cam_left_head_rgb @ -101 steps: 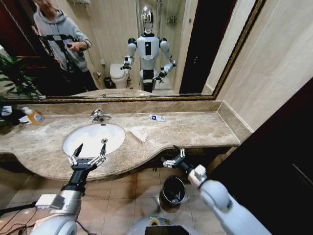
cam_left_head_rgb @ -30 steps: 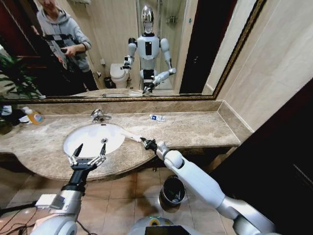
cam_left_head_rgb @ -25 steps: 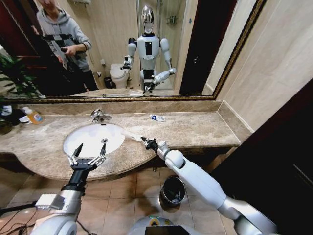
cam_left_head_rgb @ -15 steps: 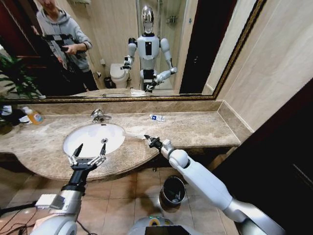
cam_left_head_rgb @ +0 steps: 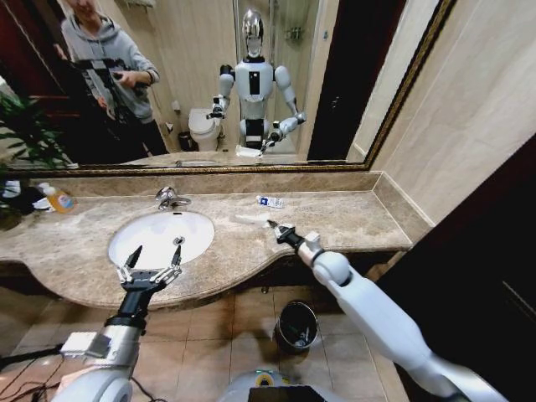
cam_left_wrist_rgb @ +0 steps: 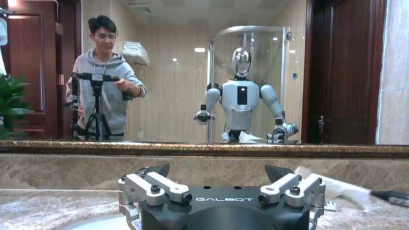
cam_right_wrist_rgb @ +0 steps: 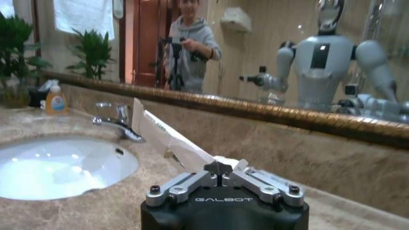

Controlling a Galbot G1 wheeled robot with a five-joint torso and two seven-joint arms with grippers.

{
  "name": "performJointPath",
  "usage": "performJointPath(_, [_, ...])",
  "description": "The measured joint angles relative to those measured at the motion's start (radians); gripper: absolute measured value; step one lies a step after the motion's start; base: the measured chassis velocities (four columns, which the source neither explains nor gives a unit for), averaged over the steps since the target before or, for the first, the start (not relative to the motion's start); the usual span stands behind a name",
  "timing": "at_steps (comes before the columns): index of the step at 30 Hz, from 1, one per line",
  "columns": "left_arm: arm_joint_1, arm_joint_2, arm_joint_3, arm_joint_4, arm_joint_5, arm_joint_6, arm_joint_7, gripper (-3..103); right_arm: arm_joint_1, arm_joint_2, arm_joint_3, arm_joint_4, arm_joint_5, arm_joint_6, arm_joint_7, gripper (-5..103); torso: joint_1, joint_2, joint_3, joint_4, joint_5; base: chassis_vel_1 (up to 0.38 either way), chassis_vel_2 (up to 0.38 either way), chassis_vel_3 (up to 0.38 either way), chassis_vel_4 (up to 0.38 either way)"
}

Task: Pick up the trash from the sink and place it in the trash bin.

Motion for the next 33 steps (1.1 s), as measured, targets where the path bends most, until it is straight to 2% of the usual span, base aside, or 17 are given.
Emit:
performJointPath(7, [0.0, 0.0, 0.0, 0.0, 0.0, 0.0, 0.0, 100, -0.135, -0.086, 0.117, 0.116, 0.025, 0.013, 0.01, 0, 0.0, 0.0, 0.0, 0.0001, 0.0001, 0.0, 0.0, 0.0, 0.0])
performJointPath(13, [0.0, 0.0, 0.0, 0.0, 0.0, 0.0, 0.0, 100, -0.256, -0.122, 0.244, 0.162, 0.035, 0.027, 0.012, 0, 0.0, 0.0, 0.0, 0.0, 0.0001, 0.0, 0.0, 0.0, 0.0])
performJointPath(21, [0.0, 0.0, 0.0, 0.0, 0.0, 0.0, 0.0, 100, -0.419, -0.136, 0.407, 0.185, 0.039, 0.052, 0.009, 0, 0.0, 0.0, 0.0, -0.0001, -0.0001, 0.0, 0.0, 0.0, 0.0])
performJointPath(33, [0.0, 0.0, 0.0, 0.0, 0.0, 0.0, 0.0, 100, -0.526, -0.113, 0.489, 0.135, 0.017, 0.11, -0.001, 0, 0.0, 0.0, 0.0, 0.0001, -0.0001, 0.0, 0.0, 0.0, 0.0])
